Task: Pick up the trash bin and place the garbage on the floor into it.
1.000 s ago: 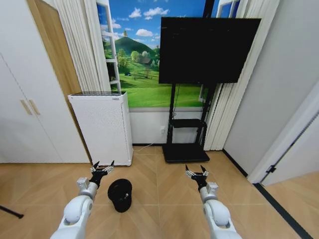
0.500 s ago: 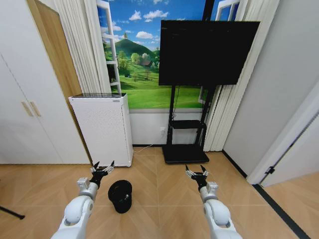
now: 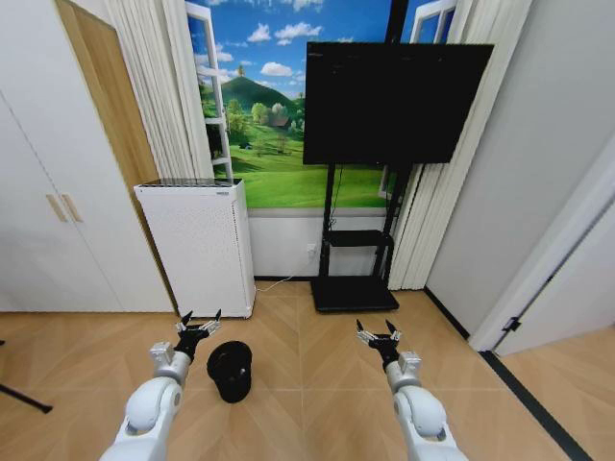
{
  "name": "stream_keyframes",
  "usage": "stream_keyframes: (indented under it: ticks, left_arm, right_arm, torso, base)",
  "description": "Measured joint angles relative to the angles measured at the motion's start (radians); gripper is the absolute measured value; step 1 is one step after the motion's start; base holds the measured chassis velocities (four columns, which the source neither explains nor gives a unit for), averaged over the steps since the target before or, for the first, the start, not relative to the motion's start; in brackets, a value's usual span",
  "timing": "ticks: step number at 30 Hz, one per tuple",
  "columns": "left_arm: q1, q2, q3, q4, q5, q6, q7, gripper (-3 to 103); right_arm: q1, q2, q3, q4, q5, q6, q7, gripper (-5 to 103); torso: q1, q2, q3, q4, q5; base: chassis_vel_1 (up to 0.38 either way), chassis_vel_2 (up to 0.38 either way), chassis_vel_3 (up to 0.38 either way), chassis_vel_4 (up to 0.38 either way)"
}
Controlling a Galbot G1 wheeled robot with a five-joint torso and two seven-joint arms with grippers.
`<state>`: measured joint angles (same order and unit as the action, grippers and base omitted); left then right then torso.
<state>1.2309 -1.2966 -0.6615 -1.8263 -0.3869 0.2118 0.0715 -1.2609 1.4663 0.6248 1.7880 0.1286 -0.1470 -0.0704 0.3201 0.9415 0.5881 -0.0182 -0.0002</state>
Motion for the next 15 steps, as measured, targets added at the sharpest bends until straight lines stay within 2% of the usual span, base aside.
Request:
stream_keyframes:
  ticks: [5,7,8,15]
  left_arm:
    - [-0.003,0.000,0.000,0.007,0.000,0.000,0.000,100]
    - [-0.003,0.000,-0.001,0.011,0.000,0.000,-0.001,100]
    - [-0.003,0.000,-0.002,0.013,0.000,0.000,0.000,100]
    - [-0.007,0.000,-0.003,0.019,-0.002,-0.001,-0.001,100]
  right_arm:
    - [0.003,0.002,-0.002,-0.006,0.000,0.001,0.000,100]
    - [0.003,0.003,-0.004,-0.007,-0.001,0.001,0.000,100]
    - [0.003,0.003,-0.004,-0.009,-0.001,0.001,0.000,100]
    - [0.008,0.003,-0.006,-0.011,-0.001,0.001,0.000,100]
  torso:
    - [-0.001,-0.002,-0.001,-0.0002,0.0007]
    - [-0.001,-0.003,-0.001,0.0001,-0.0006]
    - [-0.001,-0.003,-0.001,0.0001,0.0006]
    - [-0.002,-0.005,-0.002,0.0001,0.0006]
  base:
    - [0.195,-0.297,-0.202,0.301]
    - [0.236,-0.329,-0.281,0.327]
    - [0.296,-0.317,-0.281,0.353]
    - [0.311,-0.379,-0.328,0.377]
